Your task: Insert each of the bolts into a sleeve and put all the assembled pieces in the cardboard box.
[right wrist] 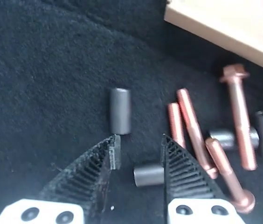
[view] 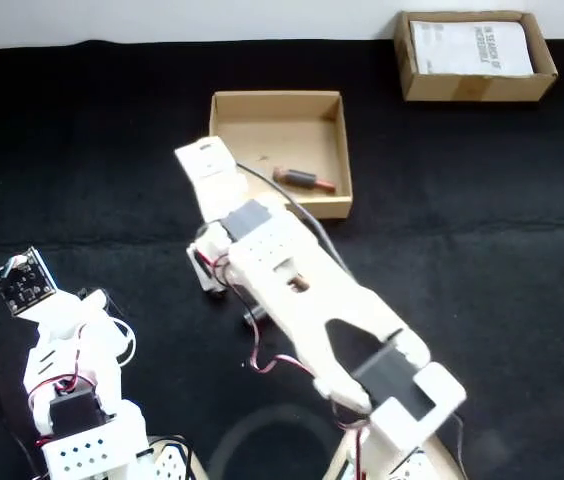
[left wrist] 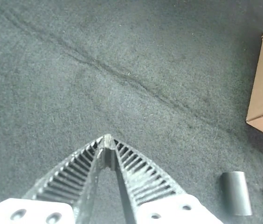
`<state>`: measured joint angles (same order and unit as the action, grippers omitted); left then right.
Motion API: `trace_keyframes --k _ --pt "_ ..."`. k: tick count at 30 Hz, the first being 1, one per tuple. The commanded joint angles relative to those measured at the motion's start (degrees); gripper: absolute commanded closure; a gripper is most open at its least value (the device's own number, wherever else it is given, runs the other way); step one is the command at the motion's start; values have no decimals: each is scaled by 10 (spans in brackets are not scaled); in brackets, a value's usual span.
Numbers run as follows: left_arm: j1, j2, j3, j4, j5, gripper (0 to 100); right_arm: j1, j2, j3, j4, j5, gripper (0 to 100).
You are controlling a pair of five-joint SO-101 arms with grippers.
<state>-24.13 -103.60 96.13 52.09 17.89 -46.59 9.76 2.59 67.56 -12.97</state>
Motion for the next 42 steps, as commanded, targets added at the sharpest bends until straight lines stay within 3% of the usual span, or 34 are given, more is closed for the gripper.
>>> trace_keyframes --k 1,15,31,35,42 --pt "8 -3 9 2 0 987 -9 54 -87 26 -4 875" --pt "7 -3 9 2 -1 987 -40 238 -265 94 1 875" --pt "7 -3 9 2 -1 987 -11 316 -280 94 -4 882" --pt "7 -3 9 1 -1 987 -7 318 -280 94 -4 998" --pt "7 -3 9 -1 -1 987 22 315 -403 194 -4 991"
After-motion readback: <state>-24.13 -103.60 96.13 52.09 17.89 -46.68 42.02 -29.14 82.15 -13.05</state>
